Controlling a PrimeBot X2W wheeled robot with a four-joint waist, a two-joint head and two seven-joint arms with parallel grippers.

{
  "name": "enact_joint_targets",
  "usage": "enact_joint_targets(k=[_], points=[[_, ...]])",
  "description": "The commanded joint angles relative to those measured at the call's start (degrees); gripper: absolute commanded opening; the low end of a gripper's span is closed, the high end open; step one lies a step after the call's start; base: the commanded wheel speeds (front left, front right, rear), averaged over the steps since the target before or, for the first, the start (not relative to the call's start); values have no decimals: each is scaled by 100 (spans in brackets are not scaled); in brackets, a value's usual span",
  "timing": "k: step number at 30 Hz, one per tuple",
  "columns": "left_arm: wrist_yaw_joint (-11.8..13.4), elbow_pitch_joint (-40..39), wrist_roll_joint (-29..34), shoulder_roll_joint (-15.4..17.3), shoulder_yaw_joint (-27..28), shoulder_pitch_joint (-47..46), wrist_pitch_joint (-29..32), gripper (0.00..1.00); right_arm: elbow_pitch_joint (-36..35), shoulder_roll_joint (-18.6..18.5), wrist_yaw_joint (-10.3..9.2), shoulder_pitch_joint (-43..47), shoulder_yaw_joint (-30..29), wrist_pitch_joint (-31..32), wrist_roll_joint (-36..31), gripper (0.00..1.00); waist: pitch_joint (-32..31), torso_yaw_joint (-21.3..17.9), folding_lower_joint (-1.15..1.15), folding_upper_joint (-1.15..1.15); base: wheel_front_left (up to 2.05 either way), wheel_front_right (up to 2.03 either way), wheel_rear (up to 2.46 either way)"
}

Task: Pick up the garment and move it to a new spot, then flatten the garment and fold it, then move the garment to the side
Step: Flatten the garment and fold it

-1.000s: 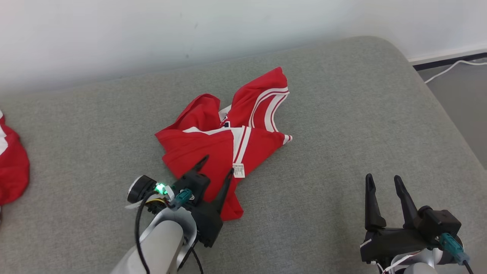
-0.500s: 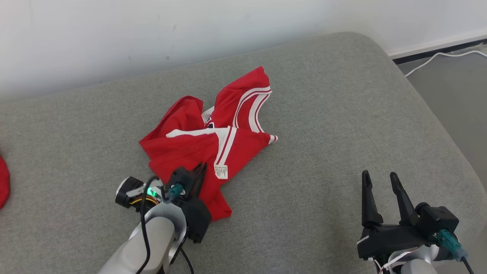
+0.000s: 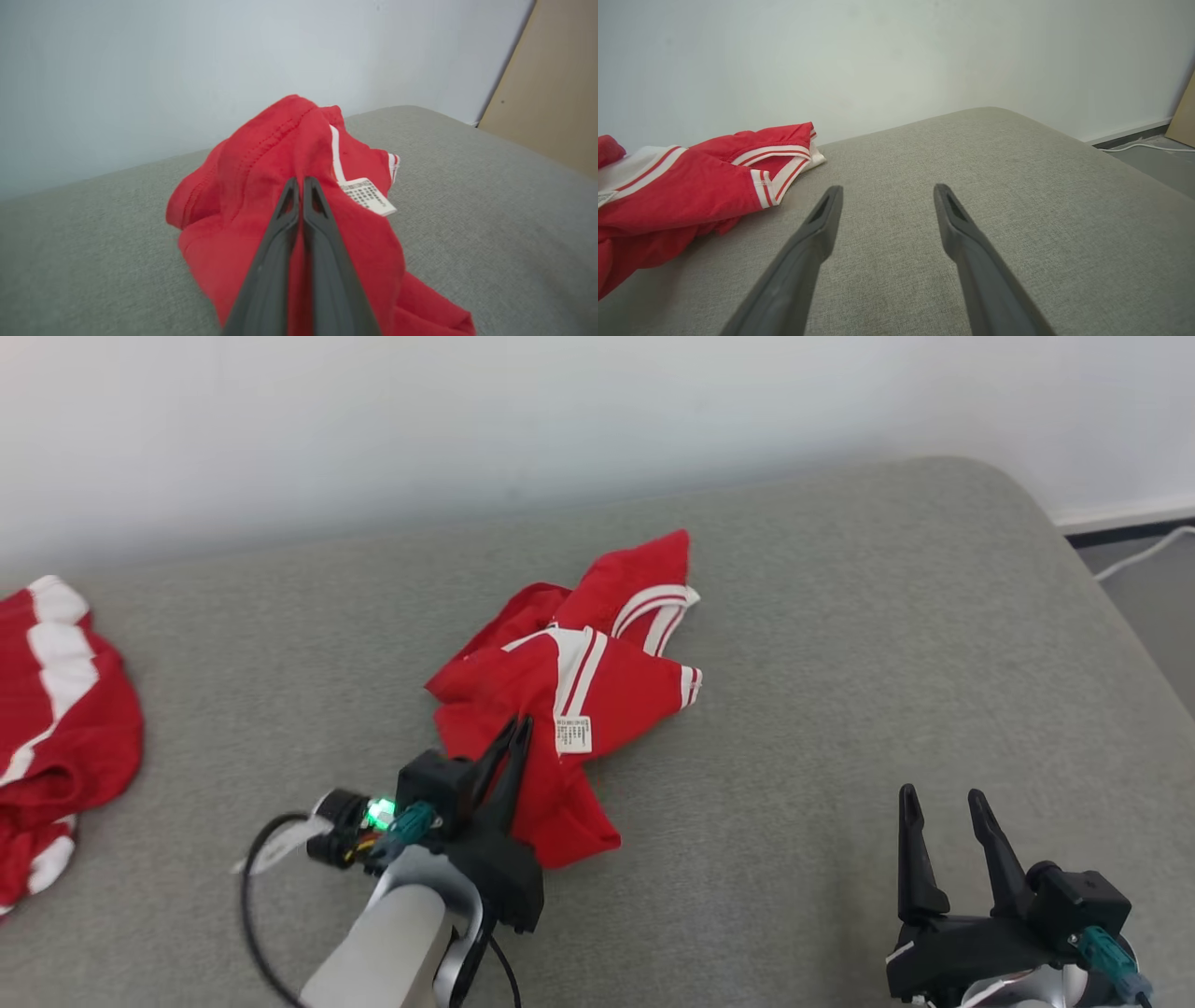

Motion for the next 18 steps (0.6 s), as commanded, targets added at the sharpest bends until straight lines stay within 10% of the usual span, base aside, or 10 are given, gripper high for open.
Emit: enact_joint_targets(k=[1,16,18], points=[[32,-213,-41,58,109,259,-27,0,11,4,-4,104,6,-10,0,100,-137,394,0,0,0,0,0],[-179,-1442,-99,88,1202,2472,-29,0,194,3,-4,162,60,-11,-129,100,-245,1195,0,0,0,0,0],[-212,-1478,-45,69,1315,2558,-30,92,205,1,-4,203,47,-11,-124,100,-272,1236,0,0,0,0,0]])
